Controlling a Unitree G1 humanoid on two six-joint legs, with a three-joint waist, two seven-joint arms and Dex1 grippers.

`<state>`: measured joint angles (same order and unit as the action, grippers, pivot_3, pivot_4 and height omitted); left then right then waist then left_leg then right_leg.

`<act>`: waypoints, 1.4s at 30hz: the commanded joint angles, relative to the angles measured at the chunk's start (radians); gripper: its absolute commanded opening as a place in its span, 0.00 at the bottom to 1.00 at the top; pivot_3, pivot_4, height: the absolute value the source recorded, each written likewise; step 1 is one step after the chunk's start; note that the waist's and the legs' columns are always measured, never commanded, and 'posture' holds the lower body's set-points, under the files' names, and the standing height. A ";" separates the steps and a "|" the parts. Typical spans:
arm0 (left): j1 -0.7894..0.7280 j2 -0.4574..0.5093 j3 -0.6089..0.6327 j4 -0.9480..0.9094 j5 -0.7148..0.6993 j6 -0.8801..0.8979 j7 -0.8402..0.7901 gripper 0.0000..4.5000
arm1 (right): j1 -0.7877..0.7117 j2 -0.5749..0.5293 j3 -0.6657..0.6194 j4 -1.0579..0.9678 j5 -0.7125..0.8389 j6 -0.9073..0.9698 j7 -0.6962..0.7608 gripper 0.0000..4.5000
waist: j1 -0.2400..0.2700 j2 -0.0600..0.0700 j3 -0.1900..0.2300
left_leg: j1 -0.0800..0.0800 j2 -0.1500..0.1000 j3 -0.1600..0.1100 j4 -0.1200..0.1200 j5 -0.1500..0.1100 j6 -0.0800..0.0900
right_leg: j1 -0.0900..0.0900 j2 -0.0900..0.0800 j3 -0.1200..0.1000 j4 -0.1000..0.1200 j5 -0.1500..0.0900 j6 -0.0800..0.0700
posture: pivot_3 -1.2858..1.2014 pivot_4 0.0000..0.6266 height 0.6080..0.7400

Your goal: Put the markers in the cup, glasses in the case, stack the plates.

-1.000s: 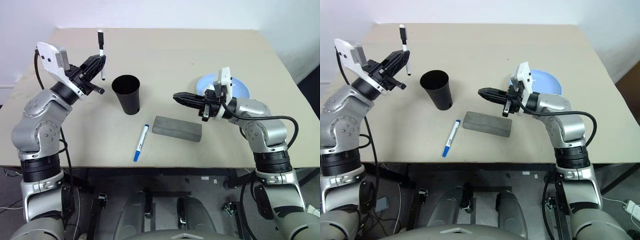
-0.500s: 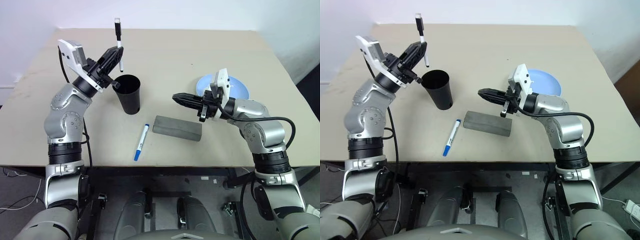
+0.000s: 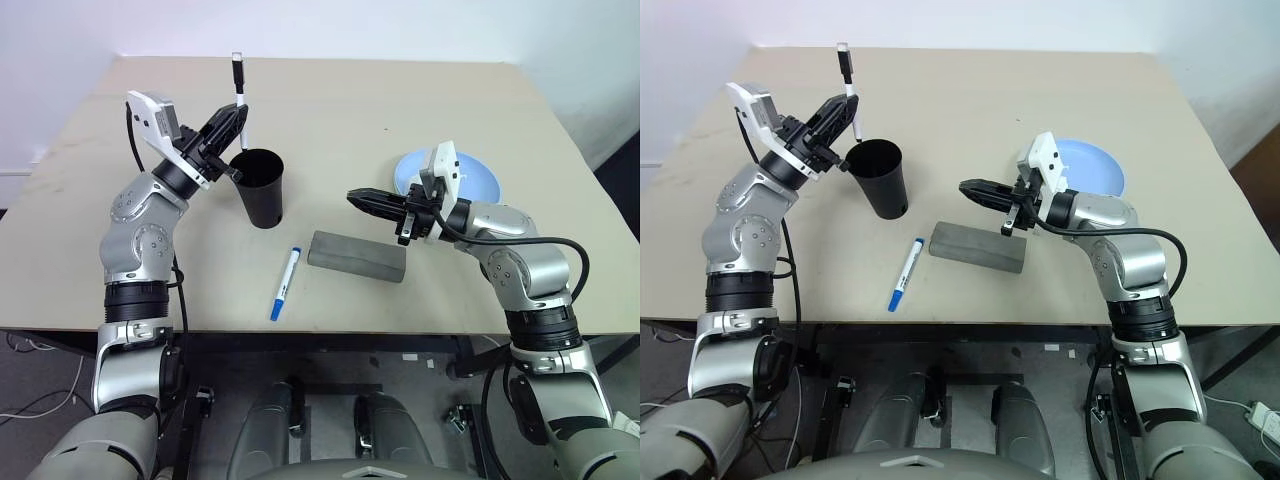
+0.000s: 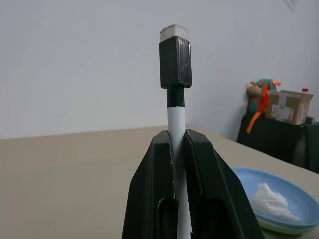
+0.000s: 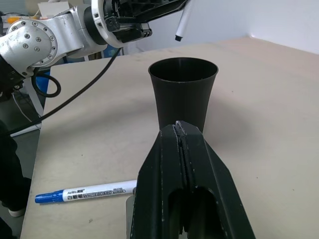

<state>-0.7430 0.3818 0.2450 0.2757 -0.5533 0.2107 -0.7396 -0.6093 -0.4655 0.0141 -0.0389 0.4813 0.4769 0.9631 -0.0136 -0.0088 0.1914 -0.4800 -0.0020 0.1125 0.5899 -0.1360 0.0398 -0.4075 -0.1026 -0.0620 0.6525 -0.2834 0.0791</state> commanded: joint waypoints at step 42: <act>0.468 0.405 0.260 -0.763 -0.414 0.655 0.174 0.99 | -0.083 -0.008 0.030 0.080 -0.012 0.011 0.068 0.00 | -0.006 0.001 0.000 | 0.001 0.000 0.000 -0.011 0.000 0.000 | -0.002 0.000 0.000 -0.005 -0.002 -0.003 | 0.52 0.24 0.90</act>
<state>-0.2951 0.7641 0.4525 -0.4221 -0.9044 0.8208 -0.5813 -0.6662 -0.4742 0.0522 0.0485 0.4725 0.5128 1.0215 -0.0194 -0.0081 0.1917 -0.4788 -0.0022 0.1123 0.5788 -0.1362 0.0397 -0.4099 -0.1022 -0.0616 0.6471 -0.2851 0.0760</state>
